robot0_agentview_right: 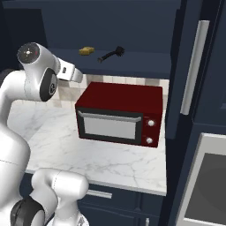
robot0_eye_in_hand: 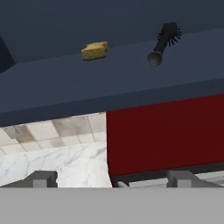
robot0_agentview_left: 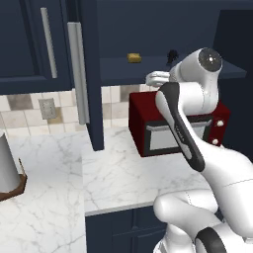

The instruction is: Locate and retrieve the sponge and dish brush from the cabinet. Place them next to the sink.

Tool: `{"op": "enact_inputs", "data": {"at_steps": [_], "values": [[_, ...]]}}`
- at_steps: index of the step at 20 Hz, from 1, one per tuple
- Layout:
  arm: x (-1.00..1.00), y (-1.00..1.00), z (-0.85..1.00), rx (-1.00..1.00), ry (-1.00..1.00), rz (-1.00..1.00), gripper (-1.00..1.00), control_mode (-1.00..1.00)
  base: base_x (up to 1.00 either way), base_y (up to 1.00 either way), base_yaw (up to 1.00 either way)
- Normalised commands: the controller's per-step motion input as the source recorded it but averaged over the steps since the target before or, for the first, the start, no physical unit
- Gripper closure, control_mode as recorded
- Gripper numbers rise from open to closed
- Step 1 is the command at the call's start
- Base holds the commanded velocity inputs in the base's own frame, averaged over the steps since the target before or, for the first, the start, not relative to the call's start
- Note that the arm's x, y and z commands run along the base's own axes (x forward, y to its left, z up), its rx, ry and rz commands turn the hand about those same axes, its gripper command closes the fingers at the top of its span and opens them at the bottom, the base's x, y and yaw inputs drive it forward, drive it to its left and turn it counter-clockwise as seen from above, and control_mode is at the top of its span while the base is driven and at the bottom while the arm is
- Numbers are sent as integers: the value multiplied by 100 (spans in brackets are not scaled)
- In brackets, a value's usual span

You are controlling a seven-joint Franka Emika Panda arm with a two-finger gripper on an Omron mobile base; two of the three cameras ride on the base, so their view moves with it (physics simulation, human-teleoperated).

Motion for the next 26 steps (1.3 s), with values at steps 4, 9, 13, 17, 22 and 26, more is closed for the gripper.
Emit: {"op": "enact_inputs", "data": {"at_steps": [4, 9, 13, 17, 22, 26], "values": [[-6, 3, 58, -2, -7, 5, -100, -100, 0, 0, 0], [8, 2, 11, -6, -3, 3, -100, -100, 0, 0, 0], [27, 14, 16, -12, 0, 1, -100, -100, 0, 0, 0], [34, 9, 11, -10, -7, 1, -100, -100, 0, 0, 0], [50, 2, -9, 0, -10, 4, -100, -100, 0, 0, 0], [50, 0, 1, 0, -3, 6, -100, -100, 0, 0, 0]]}}
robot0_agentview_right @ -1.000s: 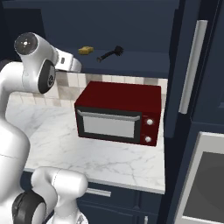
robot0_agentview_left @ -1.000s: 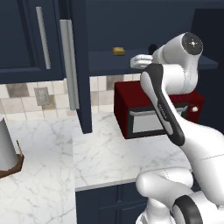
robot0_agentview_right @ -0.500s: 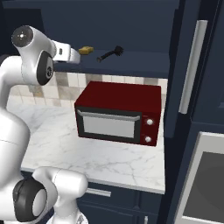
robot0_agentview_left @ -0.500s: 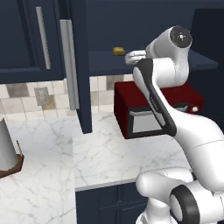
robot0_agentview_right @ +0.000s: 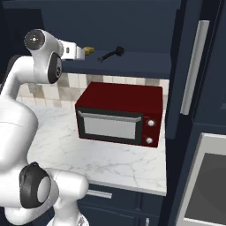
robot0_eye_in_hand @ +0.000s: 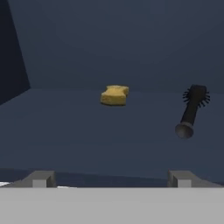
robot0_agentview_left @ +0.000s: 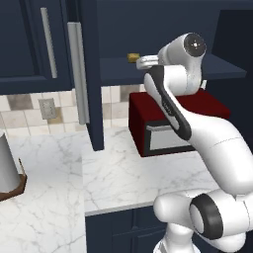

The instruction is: Locate and retrieve the sponge and dish brush from the cabinet. Place them next to the sink.

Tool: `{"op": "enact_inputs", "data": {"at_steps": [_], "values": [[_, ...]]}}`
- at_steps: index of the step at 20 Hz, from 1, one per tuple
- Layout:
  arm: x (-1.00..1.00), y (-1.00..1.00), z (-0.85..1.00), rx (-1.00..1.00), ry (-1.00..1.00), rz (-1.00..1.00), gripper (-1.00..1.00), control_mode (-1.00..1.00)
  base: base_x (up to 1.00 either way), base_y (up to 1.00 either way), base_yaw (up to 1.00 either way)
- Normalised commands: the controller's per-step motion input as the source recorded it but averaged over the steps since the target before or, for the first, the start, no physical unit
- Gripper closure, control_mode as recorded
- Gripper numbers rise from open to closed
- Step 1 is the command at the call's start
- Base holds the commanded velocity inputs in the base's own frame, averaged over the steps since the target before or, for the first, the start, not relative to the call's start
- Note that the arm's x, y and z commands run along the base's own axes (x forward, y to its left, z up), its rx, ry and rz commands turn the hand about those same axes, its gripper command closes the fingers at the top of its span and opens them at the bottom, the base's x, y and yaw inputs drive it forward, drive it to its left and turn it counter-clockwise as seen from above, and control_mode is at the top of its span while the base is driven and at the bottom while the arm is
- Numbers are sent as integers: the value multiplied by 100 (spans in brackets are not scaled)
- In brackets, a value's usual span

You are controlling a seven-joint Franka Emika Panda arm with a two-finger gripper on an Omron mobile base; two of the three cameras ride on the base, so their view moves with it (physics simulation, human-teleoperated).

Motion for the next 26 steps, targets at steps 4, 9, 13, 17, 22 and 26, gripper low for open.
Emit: {"op": "enact_inputs", "data": {"at_steps": [4, 9, 13, 17, 22, 26], "values": [[38, 0, 0, -5, 4, 1, -100, -100, 0, 0, 0], [38, 1, 0, -5, 8, 0, -100, -100, 0, 0, 0], [38, 3, -8, 0, 0, 0, -100, -100, 0, 0, 0], [28, 1, -9, 0, -4, 0, -100, -100, 0, 0, 0], [23, 5, -3, 0, 0, -2, -100, -100, 0, 0, 0], [22, 10, 0, 0, 0, -3, -100, -100, 0, 0, 0]]}}
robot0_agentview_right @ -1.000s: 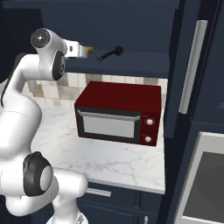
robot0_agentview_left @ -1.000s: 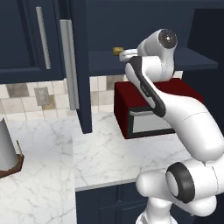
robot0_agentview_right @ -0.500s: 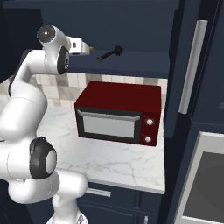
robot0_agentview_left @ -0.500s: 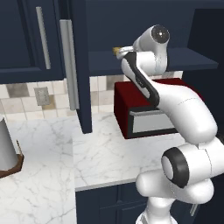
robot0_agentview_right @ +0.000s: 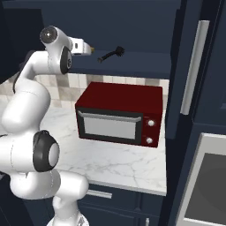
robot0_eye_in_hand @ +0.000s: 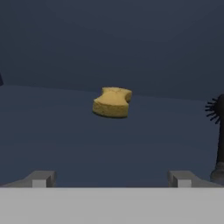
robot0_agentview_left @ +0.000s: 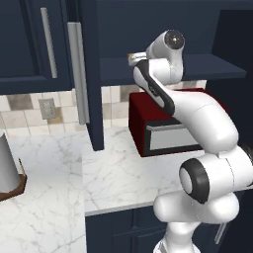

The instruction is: Locate and retrieve the sponge and dish brush from the cabinet. Place them next to the sink.

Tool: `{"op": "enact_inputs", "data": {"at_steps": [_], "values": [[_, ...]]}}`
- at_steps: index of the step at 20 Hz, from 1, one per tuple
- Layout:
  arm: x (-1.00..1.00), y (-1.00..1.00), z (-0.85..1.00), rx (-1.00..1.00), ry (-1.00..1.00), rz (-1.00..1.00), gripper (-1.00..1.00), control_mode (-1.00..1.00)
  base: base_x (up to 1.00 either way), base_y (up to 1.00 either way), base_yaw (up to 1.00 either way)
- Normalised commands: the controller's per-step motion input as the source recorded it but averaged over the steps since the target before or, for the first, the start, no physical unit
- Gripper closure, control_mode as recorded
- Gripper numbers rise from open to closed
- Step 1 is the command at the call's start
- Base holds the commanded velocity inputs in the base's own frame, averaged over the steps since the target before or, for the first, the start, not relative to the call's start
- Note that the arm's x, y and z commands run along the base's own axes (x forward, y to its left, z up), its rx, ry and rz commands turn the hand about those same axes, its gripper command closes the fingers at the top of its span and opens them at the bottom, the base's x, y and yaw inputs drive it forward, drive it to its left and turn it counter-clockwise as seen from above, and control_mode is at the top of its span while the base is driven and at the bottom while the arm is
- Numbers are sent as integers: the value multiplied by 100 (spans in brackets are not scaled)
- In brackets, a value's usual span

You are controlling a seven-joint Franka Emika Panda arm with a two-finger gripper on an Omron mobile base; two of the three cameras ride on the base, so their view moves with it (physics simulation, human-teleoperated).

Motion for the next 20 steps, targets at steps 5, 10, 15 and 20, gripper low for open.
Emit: {"op": "enact_inputs", "data": {"at_steps": [5, 10, 15, 20], "values": [[19, 5, -1, 0, -1, -1, -100, -100, 0, 0, 0], [22, 0, -1, 0, 0, -2, -100, -100, 0, 0, 0], [32, 8, 0, 0, 0, -3, -100, -100, 0, 0, 0], [34, 3, 0, 0, 1, 0, -100, -100, 0, 0, 0]]}}
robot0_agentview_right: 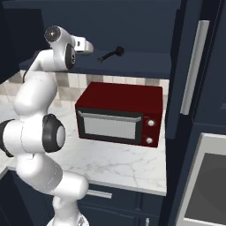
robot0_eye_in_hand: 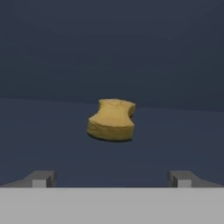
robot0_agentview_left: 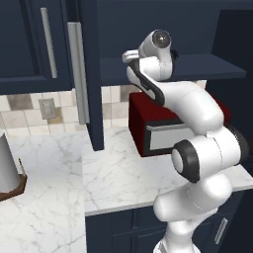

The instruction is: Locate and retrieve the sponge and dish brush from the cabinet. Place them next to the sink.

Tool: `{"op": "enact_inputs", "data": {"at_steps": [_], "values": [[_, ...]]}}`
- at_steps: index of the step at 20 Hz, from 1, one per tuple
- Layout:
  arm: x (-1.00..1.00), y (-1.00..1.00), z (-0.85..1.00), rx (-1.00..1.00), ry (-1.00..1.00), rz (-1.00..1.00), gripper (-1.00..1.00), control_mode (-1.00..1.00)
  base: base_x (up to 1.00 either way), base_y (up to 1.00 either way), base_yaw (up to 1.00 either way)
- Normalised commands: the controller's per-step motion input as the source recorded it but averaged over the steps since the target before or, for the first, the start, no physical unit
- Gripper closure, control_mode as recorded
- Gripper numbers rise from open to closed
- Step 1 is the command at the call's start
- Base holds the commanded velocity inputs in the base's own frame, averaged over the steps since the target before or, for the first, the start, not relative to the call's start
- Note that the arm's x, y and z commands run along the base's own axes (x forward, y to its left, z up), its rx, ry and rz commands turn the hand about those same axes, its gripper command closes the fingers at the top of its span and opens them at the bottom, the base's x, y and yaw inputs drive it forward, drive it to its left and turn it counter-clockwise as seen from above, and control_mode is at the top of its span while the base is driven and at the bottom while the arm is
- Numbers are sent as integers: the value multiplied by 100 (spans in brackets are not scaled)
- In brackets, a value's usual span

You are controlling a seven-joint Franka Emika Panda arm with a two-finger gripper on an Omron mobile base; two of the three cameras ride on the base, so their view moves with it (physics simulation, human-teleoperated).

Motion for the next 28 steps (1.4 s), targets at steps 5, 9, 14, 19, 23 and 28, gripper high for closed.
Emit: {"op": "enact_inputs", "data": {"at_steps": [5, 9, 14, 19, 23, 28], "values": [[27, 0, 0, 0, 0, 0, -100, -100, 0, 0, 0], [22, 1, 0, 0, 0, 0, -100, -100, 0, 0, 0], [24, 0, -4, 0, 4, 0, -100, -100, 0, 0, 0], [33, 0, -4, 0, 3, 0, -100, -100, 0, 0, 0], [35, 1, 0, 0, 1, 0, -100, -100, 0, 0, 0], [23, 6, -2, 0, 1, -1, -100, -100, 0, 0, 0]]}}
